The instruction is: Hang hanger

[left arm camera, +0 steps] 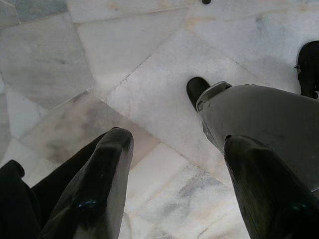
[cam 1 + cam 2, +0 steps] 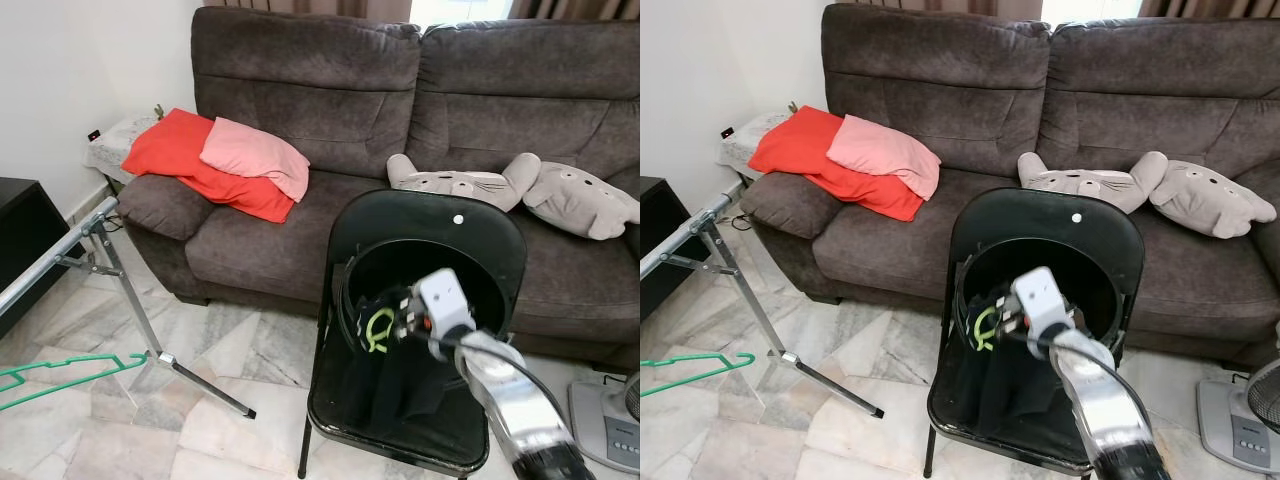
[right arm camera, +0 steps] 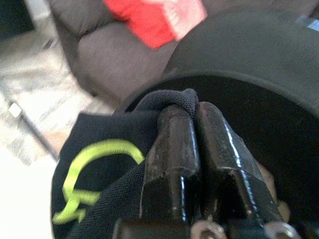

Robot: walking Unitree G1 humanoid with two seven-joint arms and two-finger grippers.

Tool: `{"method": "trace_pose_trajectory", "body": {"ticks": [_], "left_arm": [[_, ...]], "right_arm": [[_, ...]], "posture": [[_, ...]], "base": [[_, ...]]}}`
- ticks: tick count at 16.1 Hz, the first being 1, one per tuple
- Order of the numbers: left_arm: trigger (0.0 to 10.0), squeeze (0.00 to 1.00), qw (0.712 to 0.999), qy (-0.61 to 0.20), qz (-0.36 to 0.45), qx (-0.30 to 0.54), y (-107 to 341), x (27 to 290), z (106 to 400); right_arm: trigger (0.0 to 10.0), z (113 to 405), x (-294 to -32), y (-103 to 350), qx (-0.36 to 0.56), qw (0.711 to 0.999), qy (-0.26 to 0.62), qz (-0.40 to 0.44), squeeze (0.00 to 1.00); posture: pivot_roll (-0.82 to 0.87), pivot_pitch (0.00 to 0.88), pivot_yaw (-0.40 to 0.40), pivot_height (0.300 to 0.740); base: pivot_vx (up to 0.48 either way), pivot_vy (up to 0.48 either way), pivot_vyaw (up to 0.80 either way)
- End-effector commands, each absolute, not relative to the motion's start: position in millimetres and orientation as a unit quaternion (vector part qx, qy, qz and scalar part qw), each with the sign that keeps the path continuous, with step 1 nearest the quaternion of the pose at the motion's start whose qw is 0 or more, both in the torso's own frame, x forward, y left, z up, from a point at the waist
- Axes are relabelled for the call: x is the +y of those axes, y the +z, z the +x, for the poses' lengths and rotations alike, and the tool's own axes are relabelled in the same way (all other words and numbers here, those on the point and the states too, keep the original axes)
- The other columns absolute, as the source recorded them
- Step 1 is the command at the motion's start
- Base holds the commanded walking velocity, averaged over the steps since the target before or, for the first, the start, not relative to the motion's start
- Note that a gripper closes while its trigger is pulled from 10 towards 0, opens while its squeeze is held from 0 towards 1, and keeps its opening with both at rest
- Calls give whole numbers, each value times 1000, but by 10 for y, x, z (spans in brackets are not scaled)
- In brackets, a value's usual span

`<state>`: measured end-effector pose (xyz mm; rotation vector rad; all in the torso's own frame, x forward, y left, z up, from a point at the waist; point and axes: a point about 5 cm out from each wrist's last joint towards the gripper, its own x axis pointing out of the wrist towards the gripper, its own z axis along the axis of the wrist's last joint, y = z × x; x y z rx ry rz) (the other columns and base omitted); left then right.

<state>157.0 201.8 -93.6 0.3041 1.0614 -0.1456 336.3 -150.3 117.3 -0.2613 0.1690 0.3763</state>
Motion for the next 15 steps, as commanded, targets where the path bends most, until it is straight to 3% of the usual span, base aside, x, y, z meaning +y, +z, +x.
{"method": "trace_pose_trajectory", "body": {"ticks": [1, 4, 8, 10, 13, 15], "left_arm": [[10000, 0, 844, -68, 148, 511, -950, 2048, 1525], [10000, 0, 845, -67, 146, 510, -951, 2043, 1525], [10000, 0, 845, -67, 146, 510, -949, 2041, 1530], [10000, 0, 845, -70, 148, 510, -945, 2043, 1541], [10000, 0, 846, -69, 147, 508, -943, 2038, 1546], [10000, 0, 846, -62, 144, 509, -945, 2040, 1543]], "right_arm": [[0, 3440, -1510, 1287, 55, 976, 169, -123, 0], [0, 3495, -1593, 1380, 34, 988, 118, -96, 0], [0, 3224, -2045, 1454, 0, 997, -12, -73, 0], [0, 2989, -2345, 1420, 29, 992, -85, -89, 0], [0, 3056, -2221, 1337, 54, 993, -48, -93, 0], [0, 3249, -1948, 1316, 67, 994, 9, -91, 0]], "posture": [[-38, 65, 33, 740], [-34, 64, 28, 740], [-50, 69, 30, 740], [-72, 68, 32, 740], [-62, 64, 30, 740], [-50, 63, 26, 740]], "base": [[0, 0, 0], [0, 0, 0], [0, 0, 0], [0, 0, 0], [0, 0, 0], [0, 0, 0]]}}
